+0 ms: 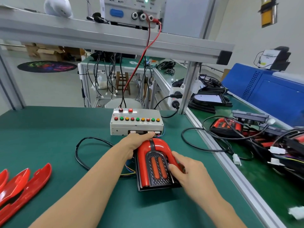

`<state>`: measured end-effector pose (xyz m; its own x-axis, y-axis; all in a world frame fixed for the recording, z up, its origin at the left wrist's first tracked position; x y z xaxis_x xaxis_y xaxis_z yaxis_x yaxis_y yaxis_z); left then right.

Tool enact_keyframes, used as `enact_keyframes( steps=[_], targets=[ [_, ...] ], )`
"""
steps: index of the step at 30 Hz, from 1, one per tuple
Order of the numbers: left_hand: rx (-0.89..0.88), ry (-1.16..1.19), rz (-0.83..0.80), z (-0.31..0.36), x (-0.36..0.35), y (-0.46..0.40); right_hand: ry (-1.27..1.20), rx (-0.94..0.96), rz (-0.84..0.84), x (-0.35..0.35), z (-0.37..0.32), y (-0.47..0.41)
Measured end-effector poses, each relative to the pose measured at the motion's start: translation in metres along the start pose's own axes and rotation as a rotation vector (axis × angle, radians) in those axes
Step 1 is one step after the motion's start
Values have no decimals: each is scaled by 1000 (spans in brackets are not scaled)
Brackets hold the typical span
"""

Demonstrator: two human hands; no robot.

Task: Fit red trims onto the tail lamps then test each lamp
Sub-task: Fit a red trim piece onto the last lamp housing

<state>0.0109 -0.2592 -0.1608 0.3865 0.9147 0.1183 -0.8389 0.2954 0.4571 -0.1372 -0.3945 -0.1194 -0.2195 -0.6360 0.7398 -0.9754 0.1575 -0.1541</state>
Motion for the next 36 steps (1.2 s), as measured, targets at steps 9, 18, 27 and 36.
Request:
enact_keyframes(
  steps=[9, 18, 27, 36],
  targets=[
    [52, 102, -82, -2, 3, 6, -32, 7, 35, -3, -1, 9],
    [-91, 145, -98, 7, 7, 16, -388, -262, -23, -11, 16, 19],
    [-133, 192, -121, 13, 7, 27, -878, -431, -250, -26, 22, 17],
    [-138, 251, -99, 16, 7, 30, -860, -406, -197, -25, 24, 15]
  ],
)
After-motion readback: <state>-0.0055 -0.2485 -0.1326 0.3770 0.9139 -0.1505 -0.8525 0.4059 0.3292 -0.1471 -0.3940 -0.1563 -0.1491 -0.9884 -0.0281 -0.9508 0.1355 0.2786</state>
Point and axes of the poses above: each hand's wrist, its own y-axis away from the middle knuckle, its own x-axis out of the back of the hand, z = x × y, the point moved 6 cm from there along -y, towards the middle knuckle, and after that the axes turned 5 degrees about -y, right-handed, at the moved point
